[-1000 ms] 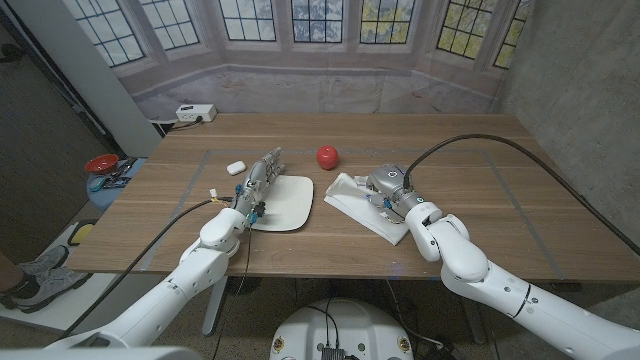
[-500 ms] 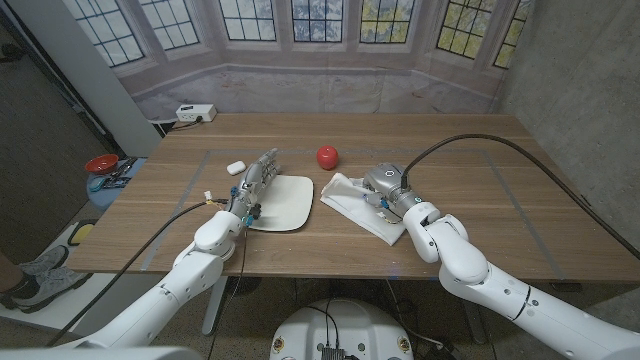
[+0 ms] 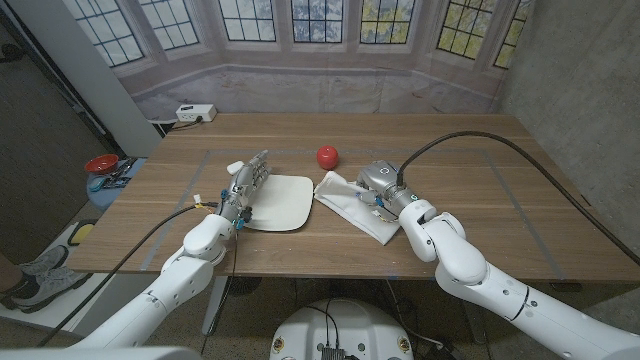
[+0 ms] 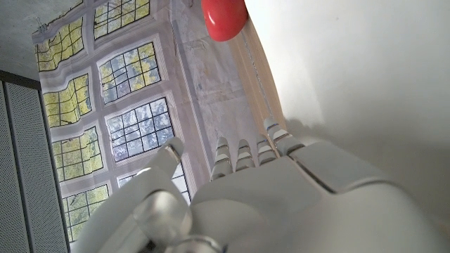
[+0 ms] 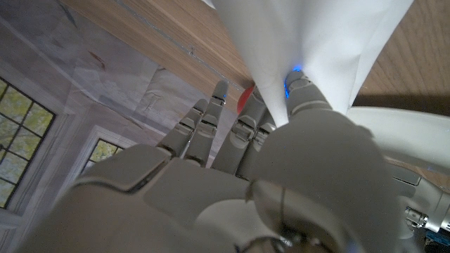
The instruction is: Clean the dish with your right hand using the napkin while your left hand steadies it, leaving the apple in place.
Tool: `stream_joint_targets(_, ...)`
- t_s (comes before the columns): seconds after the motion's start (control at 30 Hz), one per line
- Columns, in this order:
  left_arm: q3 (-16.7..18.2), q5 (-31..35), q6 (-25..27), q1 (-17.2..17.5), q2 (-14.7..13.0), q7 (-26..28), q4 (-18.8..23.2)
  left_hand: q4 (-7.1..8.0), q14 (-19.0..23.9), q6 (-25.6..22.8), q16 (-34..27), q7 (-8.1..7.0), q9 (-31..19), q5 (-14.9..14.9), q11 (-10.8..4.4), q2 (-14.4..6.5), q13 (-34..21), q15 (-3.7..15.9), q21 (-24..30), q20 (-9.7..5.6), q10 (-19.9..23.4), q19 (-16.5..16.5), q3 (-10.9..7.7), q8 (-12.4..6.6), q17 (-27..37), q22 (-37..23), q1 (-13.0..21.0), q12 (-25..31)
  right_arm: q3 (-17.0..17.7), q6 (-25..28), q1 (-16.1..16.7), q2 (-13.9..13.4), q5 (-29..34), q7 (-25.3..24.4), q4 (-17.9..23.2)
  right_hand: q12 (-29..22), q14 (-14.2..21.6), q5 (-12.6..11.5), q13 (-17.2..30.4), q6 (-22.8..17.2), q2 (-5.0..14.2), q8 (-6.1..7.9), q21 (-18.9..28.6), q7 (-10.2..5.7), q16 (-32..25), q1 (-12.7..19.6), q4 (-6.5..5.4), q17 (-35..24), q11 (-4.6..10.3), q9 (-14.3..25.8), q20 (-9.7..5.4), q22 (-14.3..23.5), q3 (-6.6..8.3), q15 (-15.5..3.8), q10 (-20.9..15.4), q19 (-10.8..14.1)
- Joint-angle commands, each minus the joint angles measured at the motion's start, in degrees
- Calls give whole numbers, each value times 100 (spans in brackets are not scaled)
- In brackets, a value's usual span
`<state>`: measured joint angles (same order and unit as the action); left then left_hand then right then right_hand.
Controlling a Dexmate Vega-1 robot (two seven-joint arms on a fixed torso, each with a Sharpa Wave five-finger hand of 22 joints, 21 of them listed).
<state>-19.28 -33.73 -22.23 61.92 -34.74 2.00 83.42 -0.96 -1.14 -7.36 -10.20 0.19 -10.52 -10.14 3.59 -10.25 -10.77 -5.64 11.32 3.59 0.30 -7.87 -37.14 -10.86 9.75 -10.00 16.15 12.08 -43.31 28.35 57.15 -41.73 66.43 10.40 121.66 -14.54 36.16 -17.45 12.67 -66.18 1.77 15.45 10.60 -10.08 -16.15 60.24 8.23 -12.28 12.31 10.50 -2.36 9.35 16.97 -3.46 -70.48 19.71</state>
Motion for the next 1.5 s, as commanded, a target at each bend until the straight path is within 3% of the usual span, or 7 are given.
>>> stream_joint_targets(0.03, 258, -100, -13, 226, -225, 72, 149, -5, -30, 26, 3, -21, -16, 17, 6, 17, -33, 2, -19, 29, -21, 9, 11, 25, 6, -10, 65, -6, 11, -122, -91, 92, 56, 183, 136, 9, 21, 27, 32, -218, 34, -9, -8, -213, -6, 11, 3, -26, 17, 31, -364, 4, -57, -904, -30, 63)
stream_joint_targets(0.7, 263, -141, 35, 208, -219, -17, 101, -8, -31, 26, -3, -19, -15, 17, 6, 14, -32, 6, -14, 35, -23, 9, 29, 21, 5, -10, 77, -7, 185, -296, -85, 99, -153, 285, 345, 44, -40, 124, 39, -218, 102, -66, -10, -211, -14, 50, 2, -55, 13, 39, -350, 5, -170, -905, -26, 49)
stream_joint_targets(1.5, 290, -239, -114, 161, -165, -196, -125, -11, -31, 17, -6, -11, -15, 15, -6, 10, -32, 5, -10, 35, -22, 11, 42, 15, 4, -10, 92, -8, -2, -317, -224, 493, -76, 437, 414, 78, -94, 244, 63, -214, 179, -131, -7, -215, -31, 73, -9, -77, 18, 48, -306, 6, -316, -887, -4, 37)
